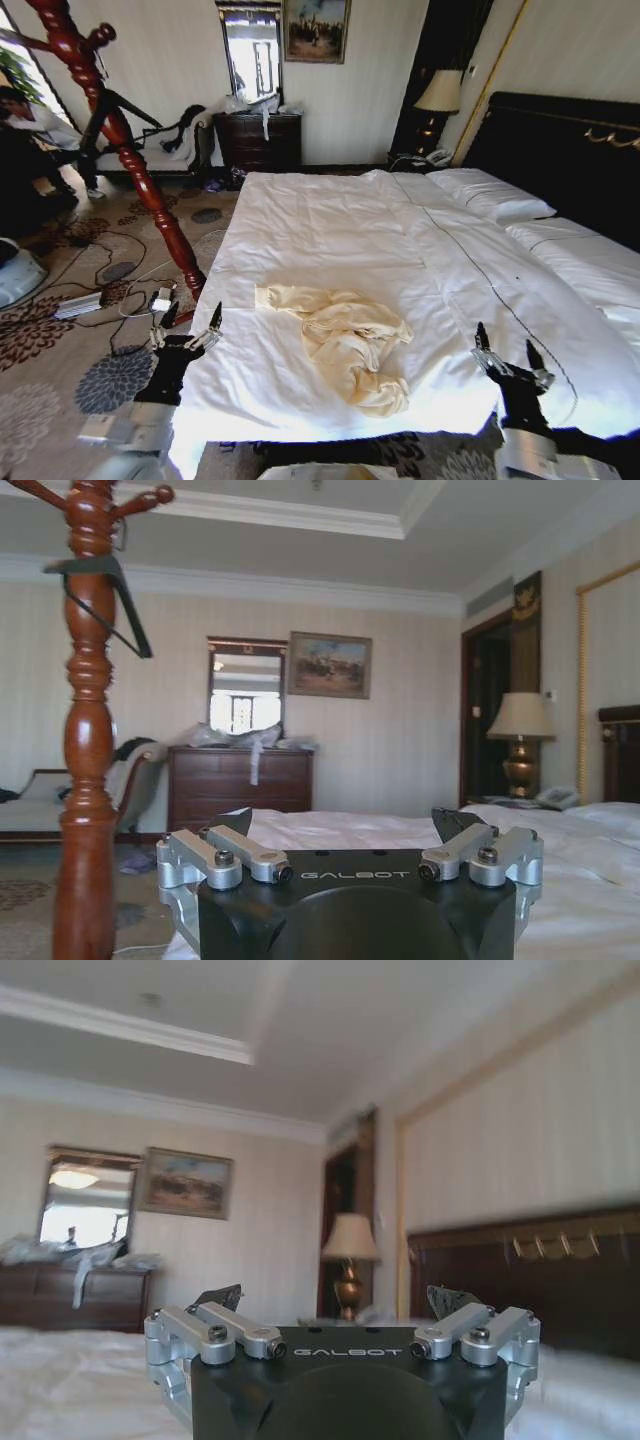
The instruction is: Pick up the clothes from the bed and hang them on the clothes hanger.
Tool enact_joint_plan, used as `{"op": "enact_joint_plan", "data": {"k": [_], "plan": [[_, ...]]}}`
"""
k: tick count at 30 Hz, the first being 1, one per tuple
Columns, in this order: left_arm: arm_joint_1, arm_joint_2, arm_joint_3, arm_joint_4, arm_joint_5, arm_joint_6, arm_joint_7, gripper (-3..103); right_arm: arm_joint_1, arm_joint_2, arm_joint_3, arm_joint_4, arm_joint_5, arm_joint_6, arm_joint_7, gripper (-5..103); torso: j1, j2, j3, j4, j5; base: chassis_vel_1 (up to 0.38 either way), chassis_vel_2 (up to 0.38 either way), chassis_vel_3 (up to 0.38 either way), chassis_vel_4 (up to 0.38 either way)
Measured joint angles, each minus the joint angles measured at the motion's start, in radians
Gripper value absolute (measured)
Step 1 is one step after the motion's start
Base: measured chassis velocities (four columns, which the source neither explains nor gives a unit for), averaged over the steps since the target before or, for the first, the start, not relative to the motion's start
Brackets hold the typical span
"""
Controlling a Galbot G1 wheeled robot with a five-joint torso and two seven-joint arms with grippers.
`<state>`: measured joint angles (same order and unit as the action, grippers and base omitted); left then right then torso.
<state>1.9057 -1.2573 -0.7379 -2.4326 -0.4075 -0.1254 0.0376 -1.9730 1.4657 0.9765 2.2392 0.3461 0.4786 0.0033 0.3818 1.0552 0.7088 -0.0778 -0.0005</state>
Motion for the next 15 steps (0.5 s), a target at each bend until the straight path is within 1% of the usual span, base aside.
{"op": "enact_joint_plan", "data": {"k": [2, 3, 4, 6, 7, 8, 9, 10, 11, 12, 15], "plan": [[-0.001, 0.024, 0.006, -0.016, -0.035, 0.012, -0.004, 100, -0.005, 0.013, 0.008, -0.006, -0.034, 0.029, -0.026, 100, 0.000, 0.000, 0.000, 0.0000, 0.0003, 0.000, 0.000, 0.000, 0.000], [-0.001, 0.024, 0.006, -0.016, -0.035, 0.012, -0.004, 100, -0.005, 0.013, 0.008, -0.006, -0.034, 0.029, -0.026, 100, 0.000, 0.000, 0.000, 0.0000, 0.0003, 0.000, 0.000, 0.000, 0.000], [-0.006, 0.048, 0.008, -0.027, -0.054, 0.019, -0.006, 100, -0.013, 0.031, -0.002, -0.002, -0.023, 0.038, -0.037, 100, 0.000, 0.000, 0.000, -0.0002, 0.0007, 0.000, 0.000, 0.000, 0.000], [-0.018, 0.076, 0.006, -0.024, -0.043, 0.012, -0.008, 100, -0.017, 0.048, -0.015, 0.004, -0.020, 0.036, -0.038, 100, 0.000, 0.000, 0.000, -0.0002, 0.0003, 0.000, 0.000, 0.000, 0.000], [-0.023, 0.092, 0.005, -0.018, -0.038, 0.005, -0.011, 100, -0.017, 0.051, -0.015, 0.001, -0.047, 0.038, -0.038, 100, 0.000, 0.000, 0.000, -0.0002, 0.0000, 0.000, 0.000, 0.000, 0.000], [-0.027, 0.112, 0.005, -0.015, -0.041, -0.001, -0.016, 100, -0.012, 0.050, -0.003, -0.014, -0.102, 0.051, -0.047, 100, 0.000, 0.000, 0.000, -0.0001, 0.0002, 0.000, 0.000, 0.000, 0.000], [-0.027, 0.112, 0.005, -0.015, -0.041, -0.001, -0.016, 100, -0.012, 0.050, -0.003, -0.014, -0.102, 0.051, -0.047, 100, 0.000, 0.000, 0.000, -0.0001, 0.0002, 0.000, 0.000, 0.000, 0.000], [-0.031, 0.130, 0.005, -0.014, -0.046, -0.003, -0.019, 100, -0.009, 0.048, 0.010, -0.024, -0.139, 0.064, -0.056, 100, 0.000, 0.000, 0.000, 0.0000, 0.0006, 0.000, 0.000, 0.000, 0.000], [-0.034, 0.139, 0.005, -0.014, -0.047, -0.005, -0.020, 100, -0.008, 0.047, 0.014, -0.026, -0.150, 0.068, -0.058, 100, 0.000, 0.000, 0.000, -0.0001, 0.0005, 0.000, 0.000, 0.000, 0.000], [-0.039, 0.152, 0.007, -0.015, -0.047, -0.006, -0.022, 100, -0.006, 0.055, 0.016, -0.024, -0.149, 0.067, -0.057, 100, 0.000, 0.000, 0.000, -0.0001, 0.0005, 0.000, 0.000, 0.000, 0.000], [-0.039, 0.155, 0.015, -0.020, -0.047, -0.002, -0.024, 100, -0.004, 0.067, 0.009, -0.016, -0.134, 0.061, -0.051, 100, 0.000, 0.000, 0.000, -0.0003, 0.0002, 0.000, 0.000, 0.000, 0.000]]}}
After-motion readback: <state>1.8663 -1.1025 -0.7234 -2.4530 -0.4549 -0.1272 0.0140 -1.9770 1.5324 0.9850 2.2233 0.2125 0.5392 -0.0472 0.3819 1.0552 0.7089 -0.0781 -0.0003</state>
